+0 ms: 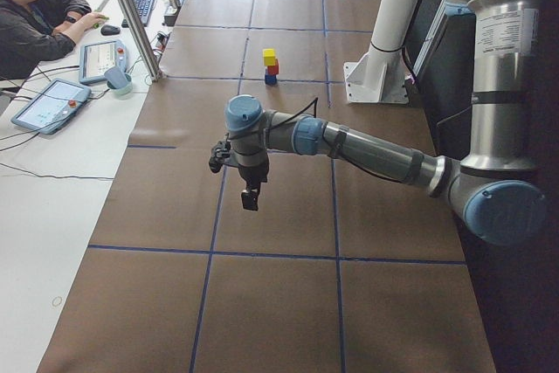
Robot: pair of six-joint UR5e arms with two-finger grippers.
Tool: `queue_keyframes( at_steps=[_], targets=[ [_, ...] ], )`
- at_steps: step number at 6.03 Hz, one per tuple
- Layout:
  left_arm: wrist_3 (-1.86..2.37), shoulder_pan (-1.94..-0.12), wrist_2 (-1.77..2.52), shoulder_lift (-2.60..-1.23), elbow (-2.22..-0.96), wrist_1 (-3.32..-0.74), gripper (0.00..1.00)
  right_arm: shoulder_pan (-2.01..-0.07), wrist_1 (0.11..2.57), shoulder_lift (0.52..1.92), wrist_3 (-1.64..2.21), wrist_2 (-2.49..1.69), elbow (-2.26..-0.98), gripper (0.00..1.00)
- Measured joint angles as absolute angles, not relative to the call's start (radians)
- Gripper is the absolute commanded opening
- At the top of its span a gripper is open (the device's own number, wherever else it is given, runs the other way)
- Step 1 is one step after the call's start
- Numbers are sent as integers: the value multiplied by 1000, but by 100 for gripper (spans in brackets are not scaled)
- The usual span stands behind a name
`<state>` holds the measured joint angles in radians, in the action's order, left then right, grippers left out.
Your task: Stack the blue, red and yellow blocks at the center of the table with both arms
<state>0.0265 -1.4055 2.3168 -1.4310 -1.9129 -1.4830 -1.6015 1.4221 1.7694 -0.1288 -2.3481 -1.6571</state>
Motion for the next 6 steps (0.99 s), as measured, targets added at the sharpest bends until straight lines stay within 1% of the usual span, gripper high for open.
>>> queue_keyframes(
  at_steps=[1, 2, 5, 6],
  targets=[
    [30, -1421, 2344, -1369, -1882, -1572, 100, -1601, 1421, 1767, -128, -2347, -1657, 98],
    [30, -1425, 2356, -1350, -1850, -1607, 100, -1601, 1420, 1765, -120, -2349, -1657, 99],
    [31, -1426, 2360, -1349, -1770, -1615, 100, -1601, 1419, 1767, -93, -2348, -1653, 100],
    [30, -1427, 2357, -1351, -1766, -1615, 100, -1601, 1420, 1768, -81, -2351, -1652, 100]
  ],
)
